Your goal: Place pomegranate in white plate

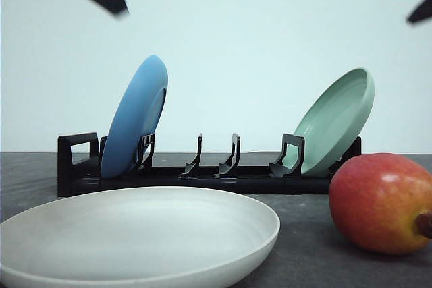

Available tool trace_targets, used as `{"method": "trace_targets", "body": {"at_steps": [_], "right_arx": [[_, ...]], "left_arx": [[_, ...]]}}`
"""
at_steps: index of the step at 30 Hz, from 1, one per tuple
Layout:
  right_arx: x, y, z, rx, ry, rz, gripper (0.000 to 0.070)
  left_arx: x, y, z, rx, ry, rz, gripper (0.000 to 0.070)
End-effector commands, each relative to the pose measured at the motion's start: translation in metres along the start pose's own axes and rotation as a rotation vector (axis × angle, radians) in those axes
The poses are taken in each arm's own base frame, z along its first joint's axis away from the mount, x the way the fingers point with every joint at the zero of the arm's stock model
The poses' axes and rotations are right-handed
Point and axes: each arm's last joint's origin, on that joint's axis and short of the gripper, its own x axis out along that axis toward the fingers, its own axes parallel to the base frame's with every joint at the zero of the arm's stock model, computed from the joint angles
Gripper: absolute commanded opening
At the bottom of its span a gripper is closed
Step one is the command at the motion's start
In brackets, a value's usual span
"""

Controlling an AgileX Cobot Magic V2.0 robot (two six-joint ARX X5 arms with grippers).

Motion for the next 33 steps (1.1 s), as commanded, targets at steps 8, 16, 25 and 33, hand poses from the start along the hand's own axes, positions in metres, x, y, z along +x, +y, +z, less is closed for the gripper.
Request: {"method": "trace_targets", "body": {"at_steps": [8, 16, 25, 33], "right_arx": [[0.049, -0.013, 0.009, 0.025, 0.23, -0.201, 0.07], [0.094, -0.029, 0.011, 0.047, 0.39, -0.241, 0.07], [0.14, -0.044, 0.009, 0.044, 0.495, -0.264, 0.07], [0.161, -0.057, 0.001, 0.071, 0.595, -0.271, 0.0589]], "left_arx": [[-0.043, 0.019, -0.009, -0.109, -0.118, -0.044, 0.0675], [-0.058, 0.039, -0.045, -0.212, -0.221, -0.062, 0.0672], [-0.079, 0.064, -0.086, -0.346, -0.347, -0.088, 0.067], [-0.094, 0.075, -0.099, -0.369, -0.41, -0.109, 0.067]]}}
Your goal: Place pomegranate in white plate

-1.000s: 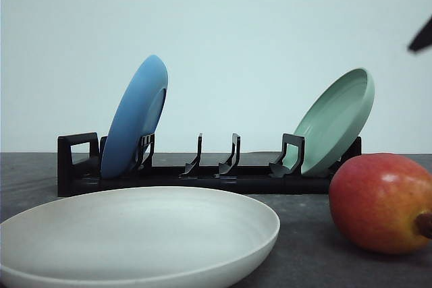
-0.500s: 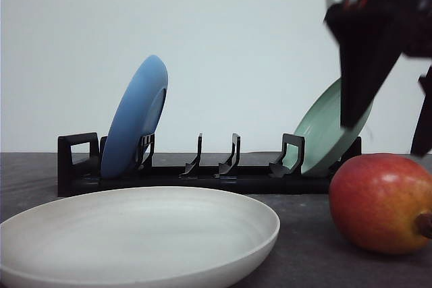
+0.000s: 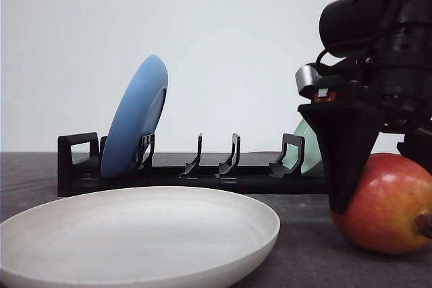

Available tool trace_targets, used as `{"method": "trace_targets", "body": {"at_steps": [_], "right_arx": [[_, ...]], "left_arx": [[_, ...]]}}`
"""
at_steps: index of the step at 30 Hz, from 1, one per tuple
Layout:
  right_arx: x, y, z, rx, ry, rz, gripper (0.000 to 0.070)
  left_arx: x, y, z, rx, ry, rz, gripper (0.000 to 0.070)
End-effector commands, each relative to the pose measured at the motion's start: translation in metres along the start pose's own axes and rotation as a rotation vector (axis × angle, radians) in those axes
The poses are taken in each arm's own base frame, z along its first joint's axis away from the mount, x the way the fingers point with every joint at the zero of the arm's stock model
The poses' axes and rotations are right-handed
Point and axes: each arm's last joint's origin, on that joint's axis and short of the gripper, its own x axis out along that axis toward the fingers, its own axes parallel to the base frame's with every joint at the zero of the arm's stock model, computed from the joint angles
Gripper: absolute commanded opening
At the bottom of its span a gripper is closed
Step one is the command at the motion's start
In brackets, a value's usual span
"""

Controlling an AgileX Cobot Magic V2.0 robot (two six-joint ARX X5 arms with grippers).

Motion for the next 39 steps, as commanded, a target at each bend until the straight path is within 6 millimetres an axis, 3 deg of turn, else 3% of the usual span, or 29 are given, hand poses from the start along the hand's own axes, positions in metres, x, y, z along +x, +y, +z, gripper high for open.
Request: {"method": "trace_targets", "body": {"at_steps": [1, 4, 9, 14, 19, 26, 32, 39], "right_arx": [[0.0, 0.002, 0.004, -0.017, 0.002, -0.003, 0.0525], [-0.001, 0.002, 0.003, -0.012, 0.018, 0.004, 0.0417], [-0.016, 0.017, 0.014, -0.021, 0.01, 0.003, 0.0413], [-0.027, 0.061, 0.039, -0.117, 0.01, 0.015, 0.0413], [-0.021, 0.116, 0.061, -0.247, 0.0, 0.039, 0.0413], [-0.001, 0.164, 0.067, -0.369, 0.005, 0.058, 0.0414], [0.022, 0.179, 0.065, -0.398, 0.021, 0.044, 0.0414], [0.041, 0.18, 0.068, -0.397, 0.055, 0.026, 0.0415]], "left_arx": [[-0.001, -0.001, 0.001, -0.007, -0.01, -0.014, 0.067], [-0.001, -0.002, 0.003, -0.019, -0.029, -0.026, 0.067], [-0.001, -0.003, 0.005, -0.028, -0.044, -0.035, 0.067], [-0.001, -0.003, 0.005, -0.021, -0.044, -0.035, 0.067], [-0.001, -0.003, 0.005, -0.02, -0.043, -0.034, 0.067], [-0.001, -0.003, 0.005, -0.021, -0.043, -0.035, 0.067], [-0.001, -0.003, 0.005, -0.02, -0.044, -0.035, 0.067], [-0.001, -0.003, 0.005, -0.021, -0.044, -0.035, 0.067]]}}
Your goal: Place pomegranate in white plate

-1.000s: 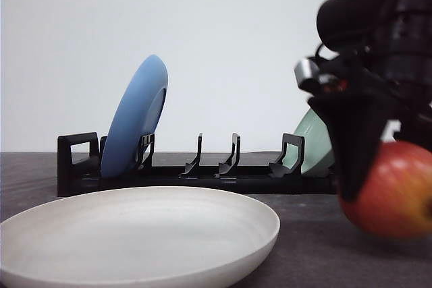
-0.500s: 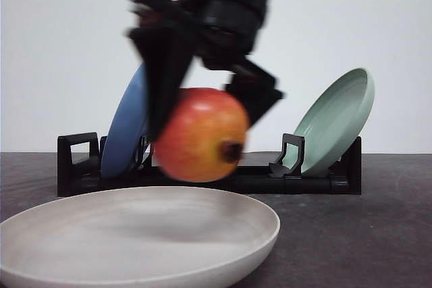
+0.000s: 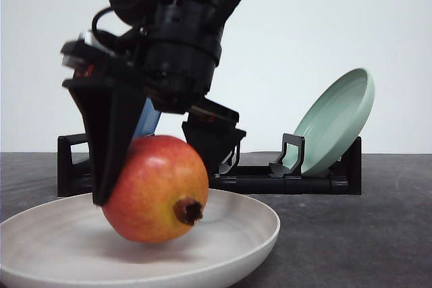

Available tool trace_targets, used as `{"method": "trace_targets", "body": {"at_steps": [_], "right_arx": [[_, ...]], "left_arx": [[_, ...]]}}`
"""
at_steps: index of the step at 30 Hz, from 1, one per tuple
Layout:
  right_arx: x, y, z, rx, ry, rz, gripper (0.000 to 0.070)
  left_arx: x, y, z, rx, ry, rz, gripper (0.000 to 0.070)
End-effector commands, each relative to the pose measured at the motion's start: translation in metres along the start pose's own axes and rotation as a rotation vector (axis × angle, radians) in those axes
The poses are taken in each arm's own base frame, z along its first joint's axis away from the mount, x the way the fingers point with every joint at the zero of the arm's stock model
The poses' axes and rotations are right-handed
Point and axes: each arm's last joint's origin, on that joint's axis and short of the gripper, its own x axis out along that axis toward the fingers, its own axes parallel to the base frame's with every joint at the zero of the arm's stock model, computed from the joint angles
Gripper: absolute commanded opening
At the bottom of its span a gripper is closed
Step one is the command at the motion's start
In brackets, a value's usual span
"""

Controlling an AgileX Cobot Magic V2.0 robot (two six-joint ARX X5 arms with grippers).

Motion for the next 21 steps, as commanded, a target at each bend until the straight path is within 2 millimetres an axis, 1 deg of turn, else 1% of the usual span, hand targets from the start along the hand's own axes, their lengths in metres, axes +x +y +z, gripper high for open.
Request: {"method": "trace_targets", "body": {"at_steps": [1, 3, 5, 6, 7, 9, 10, 11, 14, 16, 18, 21], "right_arx": [[0.006, 0.004, 0.005, -0.004, 0.003, 0.005, 0.0415], [0.01, 0.003, 0.005, -0.003, 0.02, 0.007, 0.0416], [0.012, 0.002, 0.005, -0.002, 0.026, 0.007, 0.0434], [0.012, 0.002, 0.005, -0.003, 0.026, 0.008, 0.0468], [0.013, 0.002, 0.005, -0.004, 0.024, 0.008, 0.052], [0.013, 0.003, 0.006, -0.006, 0.022, 0.009, 0.0654], [0.013, 0.003, 0.005, -0.007, 0.023, 0.009, 0.069], [0.013, 0.003, 0.005, -0.009, 0.024, 0.009, 0.07], [0.011, 0.004, 0.006, -0.016, 0.022, 0.029, 0.07], [0.004, 0.005, 0.008, -0.019, 0.01, 0.044, 0.07], [-0.011, 0.005, 0.01, -0.022, -0.022, 0.043, 0.07], [-0.043, 0.008, 0.011, -0.04, -0.081, 0.046, 0.07]], "left_arx": [[0.0, -0.001, 0.001, 0.001, -0.009, -0.013, 0.067], [0.0, -0.001, 0.002, 0.001, -0.01, -0.014, 0.067], [0.0, -0.001, 0.002, 0.0, -0.012, -0.015, 0.067], [-0.001, -0.002, 0.002, -0.001, -0.014, -0.016, 0.067], [-0.001, -0.002, 0.002, -0.001, -0.015, -0.017, 0.067], [-0.001, -0.002, 0.002, -0.002, -0.015, -0.017, 0.067], [-0.001, -0.002, 0.002, -0.002, -0.016, -0.017, 0.067], [-0.001, -0.002, 0.002, -0.003, -0.016, -0.018, 0.067], [-0.001, -0.002, 0.003, -0.008, -0.026, -0.024, 0.0671], [-0.001, -0.003, 0.004, -0.011, -0.032, -0.027, 0.0671], [-0.001, -0.003, 0.004, -0.011, -0.031, -0.027, 0.0671], [-0.001, -0.003, 0.004, -0.011, -0.03, -0.026, 0.0671]]}}
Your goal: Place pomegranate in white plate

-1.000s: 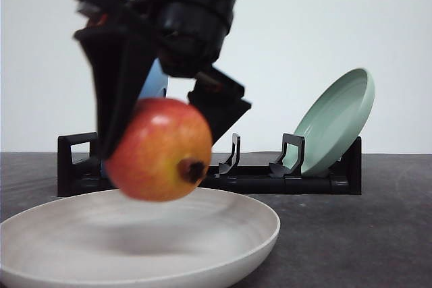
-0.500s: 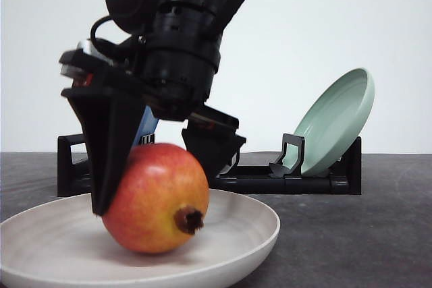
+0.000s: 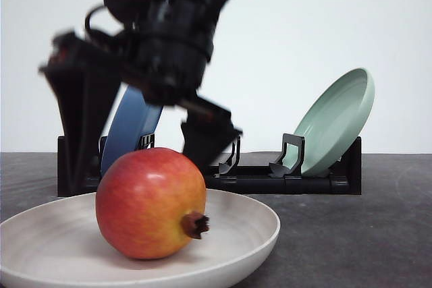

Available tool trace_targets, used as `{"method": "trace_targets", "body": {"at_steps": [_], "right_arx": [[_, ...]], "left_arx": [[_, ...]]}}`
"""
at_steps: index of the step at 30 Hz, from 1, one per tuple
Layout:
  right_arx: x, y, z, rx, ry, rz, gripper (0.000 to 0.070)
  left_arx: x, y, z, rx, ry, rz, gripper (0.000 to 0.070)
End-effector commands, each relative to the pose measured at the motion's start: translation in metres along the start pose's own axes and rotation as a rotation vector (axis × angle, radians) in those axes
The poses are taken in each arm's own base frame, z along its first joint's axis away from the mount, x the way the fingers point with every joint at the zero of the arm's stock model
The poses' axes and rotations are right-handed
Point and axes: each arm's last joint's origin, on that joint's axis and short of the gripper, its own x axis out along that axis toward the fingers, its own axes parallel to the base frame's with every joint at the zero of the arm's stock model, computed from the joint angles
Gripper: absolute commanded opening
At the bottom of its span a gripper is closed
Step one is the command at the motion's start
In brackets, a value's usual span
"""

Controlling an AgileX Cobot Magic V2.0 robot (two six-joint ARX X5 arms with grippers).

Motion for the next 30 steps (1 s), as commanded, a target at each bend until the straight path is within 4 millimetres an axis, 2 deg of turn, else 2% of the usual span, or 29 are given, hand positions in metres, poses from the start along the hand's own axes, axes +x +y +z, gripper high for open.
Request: {"method": "trace_targets", "body": {"at_steps": [1, 4, 8, 13, 17, 22, 26, 30], "right_arx": [[-0.033, 0.009, 0.001, -0.047, -0.072, 0.008, 0.07], [-0.074, 0.011, -0.011, -0.056, -0.136, 0.004, 0.07], [-0.128, 0.009, -0.044, -0.044, -0.221, -0.021, 0.07], [-0.181, 0.007, -0.102, -0.025, -0.373, -0.091, 0.07], [-0.207, 0.008, -0.154, -0.015, -0.543, -0.139, 0.07], [-0.209, 0.006, -0.209, 0.035, -0.764, -0.177, 0.07], [-0.191, 0.001, -0.246, 0.036, -0.93, -0.169, 0.07], [-0.173, -0.005, -0.269, 0.006, -1.111, -0.145, 0.07]], "left_arx": [[-0.001, -0.001, 0.001, 0.003, -0.006, -0.012, 0.0672], [-0.001, -0.001, 0.001, 0.003, -0.006, -0.012, 0.0672], [-0.001, -0.001, 0.001, 0.003, -0.006, -0.012, 0.0672], [-0.001, -0.001, 0.001, 0.018, -0.006, -0.011, 0.0672], [-0.001, -0.001, 0.001, 0.051, -0.009, -0.008, 0.0672], [-0.001, -0.001, 0.001, 0.063, -0.01, -0.007, 0.0672], [-0.001, -0.001, 0.002, 0.073, -0.017, 0.007, 0.0673], [0.0, -0.001, 0.002, 0.105, -0.018, 0.008, 0.0672]]}}
